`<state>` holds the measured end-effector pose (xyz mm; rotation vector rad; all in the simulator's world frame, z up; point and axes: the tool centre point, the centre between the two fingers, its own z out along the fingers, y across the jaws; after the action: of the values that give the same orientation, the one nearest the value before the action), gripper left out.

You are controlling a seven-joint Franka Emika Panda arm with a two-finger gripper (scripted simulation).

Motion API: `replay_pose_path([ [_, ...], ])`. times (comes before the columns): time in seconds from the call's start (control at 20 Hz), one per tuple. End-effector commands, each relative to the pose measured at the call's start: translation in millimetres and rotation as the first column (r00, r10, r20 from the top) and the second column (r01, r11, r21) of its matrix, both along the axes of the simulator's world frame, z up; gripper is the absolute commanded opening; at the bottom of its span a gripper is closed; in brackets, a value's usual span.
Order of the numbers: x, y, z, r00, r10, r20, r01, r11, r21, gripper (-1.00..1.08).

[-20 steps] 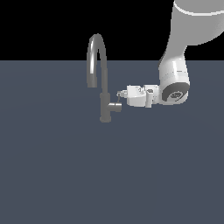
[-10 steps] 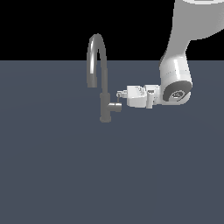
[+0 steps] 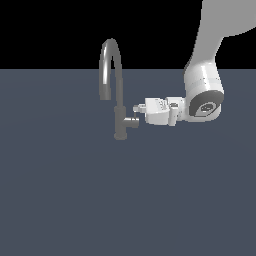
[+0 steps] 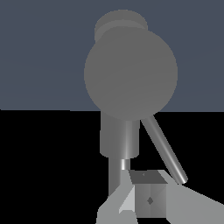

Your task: Turn on the faucet by rotating a designated handle.

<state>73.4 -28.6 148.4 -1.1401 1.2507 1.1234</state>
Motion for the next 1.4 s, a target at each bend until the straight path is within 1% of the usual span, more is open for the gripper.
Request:
replay_pose_path([
  [0.0,0,0,0,1.000,0.000,0.000,0.000,1.000,0.000,-1.00],
  [0.5,-36,3,-21,1.000,0.005,-0.009,-0.005,1.000,0.004,-1.00],
  [0.55,-36,3,-21,1.000,0.005,-0.009,-0.005,1.000,0.004,-1.00],
  [0.6,-27,3,-11,1.000,0.001,0.010,-0.001,1.000,0.000,-1.00],
  [0.9,-51,5,-50,1.000,0.005,-0.009,-0.005,1.000,0.004,-1.00],
  [0.95,-51,5,-50,1.000,0.005,-0.009,-0.005,1.000,0.004,-1.00],
  [1.0,-39,4,-27,1.000,0.006,0.026,-0.006,1.000,0.002,-1.00],
  [1.35,-49,5,-74,1.000,0.005,-0.004,-0.005,1.000,0.003,-1.00],
])
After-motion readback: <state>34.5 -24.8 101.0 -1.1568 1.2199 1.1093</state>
